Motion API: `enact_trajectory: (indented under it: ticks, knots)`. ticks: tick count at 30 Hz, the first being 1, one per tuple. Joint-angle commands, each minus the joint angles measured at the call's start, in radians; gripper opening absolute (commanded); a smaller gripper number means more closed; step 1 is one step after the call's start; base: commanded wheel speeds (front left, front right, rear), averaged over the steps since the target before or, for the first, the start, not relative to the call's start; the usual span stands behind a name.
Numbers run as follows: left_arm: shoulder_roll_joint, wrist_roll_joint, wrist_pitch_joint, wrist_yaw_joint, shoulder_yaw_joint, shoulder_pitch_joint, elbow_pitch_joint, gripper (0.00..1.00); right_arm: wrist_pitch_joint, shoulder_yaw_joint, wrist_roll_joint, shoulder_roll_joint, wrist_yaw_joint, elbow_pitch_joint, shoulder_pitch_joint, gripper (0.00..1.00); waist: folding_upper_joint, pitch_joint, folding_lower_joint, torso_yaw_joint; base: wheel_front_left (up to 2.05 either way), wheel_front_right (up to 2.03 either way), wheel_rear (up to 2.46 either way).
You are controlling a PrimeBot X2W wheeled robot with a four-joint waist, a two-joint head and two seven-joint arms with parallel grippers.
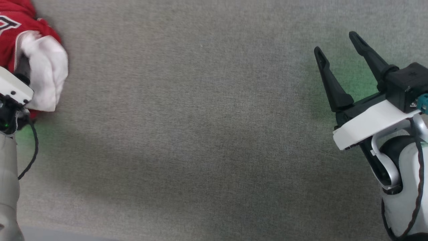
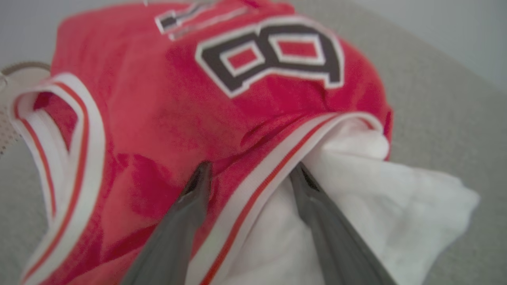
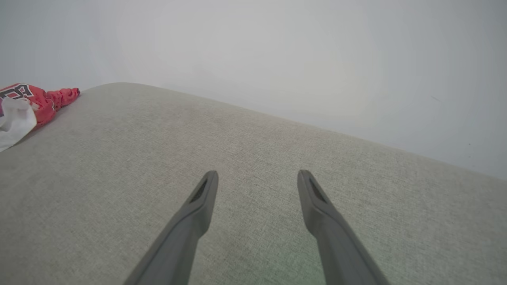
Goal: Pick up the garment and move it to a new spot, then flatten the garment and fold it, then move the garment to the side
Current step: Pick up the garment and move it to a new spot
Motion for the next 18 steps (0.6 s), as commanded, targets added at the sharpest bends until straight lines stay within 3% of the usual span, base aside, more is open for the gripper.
enact_trajectory:
  ticks: [1,9,13,14,15,18]
  knots:
    - [0.005,-0.005,0.038,-0.003,-0.005,-0.023,0.037,1.00,0.009,0.001,-0.005,-0.001,0.000,-0.013,-0.012,1.00,0.0000,0.033,0.0000,-0.021,0.00,0.00,0.00]
    - [-0.062,-0.019,0.349,0.001,-0.054,-0.050,0.212,1.00,0.059,-0.005,-0.009,-0.005,0.000,-0.063,-0.013,1.00,0.0000,0.069,0.0000,-0.025,0.00,0.00,0.00]
    - [-0.075,-0.018,0.404,0.005,-0.069,-0.041,0.231,1.00,0.072,-0.003,-0.015,-0.003,0.000,-0.075,-0.014,1.00,0.0000,0.076,0.0000,-0.028,0.00,0.00,0.00]
    - [-0.076,-0.029,0.401,0.006,-0.060,-0.040,0.233,0.82,0.074,-0.003,-0.016,-0.002,0.000,-0.075,-0.014,1.00,0.0000,0.076,0.0000,-0.029,0.00,0.00,0.00]
    - [-0.075,-0.027,0.394,0.006,-0.062,-0.038,0.234,0.00,0.074,-0.006,-0.015,0.001,0.000,-0.073,-0.014,1.00,0.0000,0.074,0.0000,-0.029,0.00,0.00,0.00]
    - [-0.039,-0.026,0.339,0.006,-0.060,-0.040,0.226,0.00,0.067,-0.013,-0.011,0.006,0.000,-0.067,-0.009,1.00,0.0000,0.058,0.0000,-0.028,0.00,0.00,0.00]
